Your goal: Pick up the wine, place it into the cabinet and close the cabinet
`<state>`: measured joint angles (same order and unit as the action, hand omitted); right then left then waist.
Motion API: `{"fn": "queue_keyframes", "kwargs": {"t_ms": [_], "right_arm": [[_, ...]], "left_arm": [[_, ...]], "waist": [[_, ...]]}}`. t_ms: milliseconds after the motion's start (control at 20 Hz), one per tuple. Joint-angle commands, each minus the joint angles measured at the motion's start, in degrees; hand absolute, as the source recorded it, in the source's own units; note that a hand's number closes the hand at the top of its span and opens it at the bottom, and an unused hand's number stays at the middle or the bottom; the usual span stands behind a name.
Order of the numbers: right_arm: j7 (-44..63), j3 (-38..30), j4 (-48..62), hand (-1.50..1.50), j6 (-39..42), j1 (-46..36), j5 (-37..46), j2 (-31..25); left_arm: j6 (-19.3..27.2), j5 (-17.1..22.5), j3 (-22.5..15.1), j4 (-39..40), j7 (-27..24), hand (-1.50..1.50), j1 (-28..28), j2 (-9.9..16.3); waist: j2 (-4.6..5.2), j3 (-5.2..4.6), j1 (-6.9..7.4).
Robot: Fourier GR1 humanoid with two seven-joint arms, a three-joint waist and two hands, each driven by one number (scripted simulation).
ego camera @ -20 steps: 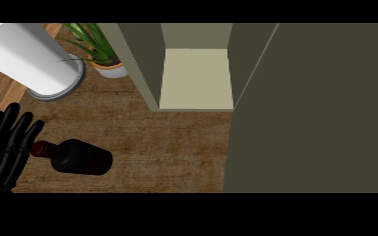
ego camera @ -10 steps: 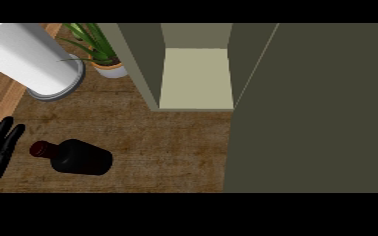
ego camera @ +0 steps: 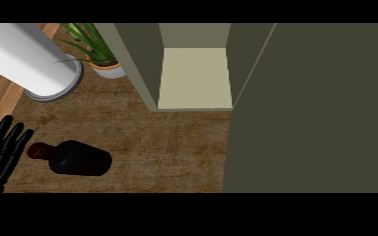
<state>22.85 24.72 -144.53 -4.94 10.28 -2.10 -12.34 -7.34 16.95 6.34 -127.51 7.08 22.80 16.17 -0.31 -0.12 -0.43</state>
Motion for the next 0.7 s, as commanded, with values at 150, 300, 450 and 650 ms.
{"fn": "queue_keyframes", "kwargs": {"t_ms": [150, 300, 450, 650], "right_arm": [[10.1, 0.7, -14.7, -1.5, -2.0, -0.9, 0.2, -1.5], [5.7, 0.9, -13.7, -1.5, -1.3, 2.1, -0.2, -1.8], [6.3, -0.8, -11.3, -1.5, -2.0, -1.1, -0.9, -1.2], [8.4, -0.6, -14.7, -1.5, -1.8, 0.6, -1.0, -2.9]], "left_arm": [[-4.3, -0.1, 2.5, 9.8, -5.7, -1.5, -2.2, -0.1], [-6.7, 1.3, 5.8, 15.7, -7.1, -1.5, -3.7, 1.9], [-4.4, -5.4, 2.3, 21.9, -11.0, -1.5, -7.7, -1.4], [-6.5, -3.9, 4.7, 23.1, -13.3, -1.5, -5.4, -1.0]], "waist": [[0.17, 0.0, -0.16], [0.12, 0.05, -0.58], [0.29, 0.05, -0.47], [0.13, 0.06, -0.19]]}}
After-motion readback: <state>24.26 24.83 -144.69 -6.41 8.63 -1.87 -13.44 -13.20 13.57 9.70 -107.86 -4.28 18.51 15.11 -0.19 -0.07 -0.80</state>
